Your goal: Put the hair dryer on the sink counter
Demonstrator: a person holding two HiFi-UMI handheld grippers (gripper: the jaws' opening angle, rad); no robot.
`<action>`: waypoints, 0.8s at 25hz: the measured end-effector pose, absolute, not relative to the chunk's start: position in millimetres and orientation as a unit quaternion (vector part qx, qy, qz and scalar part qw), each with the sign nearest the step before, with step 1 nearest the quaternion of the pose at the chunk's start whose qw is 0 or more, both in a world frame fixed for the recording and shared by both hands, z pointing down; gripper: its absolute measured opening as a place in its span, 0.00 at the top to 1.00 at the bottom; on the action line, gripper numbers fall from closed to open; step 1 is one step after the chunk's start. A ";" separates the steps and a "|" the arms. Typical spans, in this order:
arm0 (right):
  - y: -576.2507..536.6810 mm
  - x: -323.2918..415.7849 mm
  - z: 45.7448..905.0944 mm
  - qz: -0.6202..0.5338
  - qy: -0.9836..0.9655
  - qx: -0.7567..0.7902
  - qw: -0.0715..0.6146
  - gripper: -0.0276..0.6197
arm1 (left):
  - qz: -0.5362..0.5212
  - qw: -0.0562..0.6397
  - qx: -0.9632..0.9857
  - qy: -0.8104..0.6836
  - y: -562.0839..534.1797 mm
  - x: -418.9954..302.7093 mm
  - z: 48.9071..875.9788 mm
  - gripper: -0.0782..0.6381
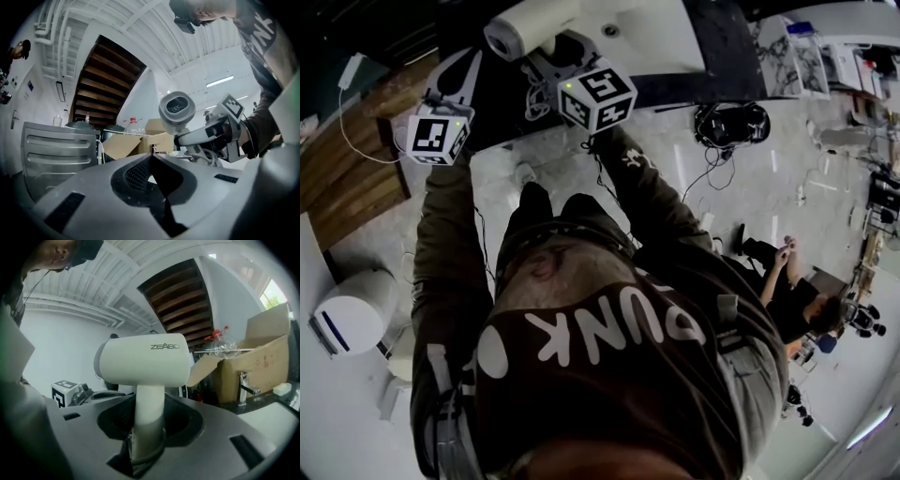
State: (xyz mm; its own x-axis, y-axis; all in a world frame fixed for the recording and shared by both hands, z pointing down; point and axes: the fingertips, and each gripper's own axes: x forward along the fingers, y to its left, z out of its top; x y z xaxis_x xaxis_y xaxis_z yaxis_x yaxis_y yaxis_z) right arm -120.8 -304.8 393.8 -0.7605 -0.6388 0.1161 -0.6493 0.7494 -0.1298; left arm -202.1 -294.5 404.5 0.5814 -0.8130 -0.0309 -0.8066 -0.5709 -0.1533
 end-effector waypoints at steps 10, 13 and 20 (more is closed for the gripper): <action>-369.0 -139.6 484.0 0.221 -0.885 0.363 0.188 0.71 | -0.040 0.054 -0.881 0.468 -329.5 -207.9 432.3 0.90; -384.4 -147.8 504.5 0.247 -0.870 0.354 0.240 0.71 | -0.042 0.051 -0.878 0.474 -337.0 -207.1 434.1 0.90; -392.8 -154.7 551.0 0.292 -0.829 0.348 0.326 0.71 | -0.043 0.051 -0.877 0.475 -337.6 -199.8 434.9 0.90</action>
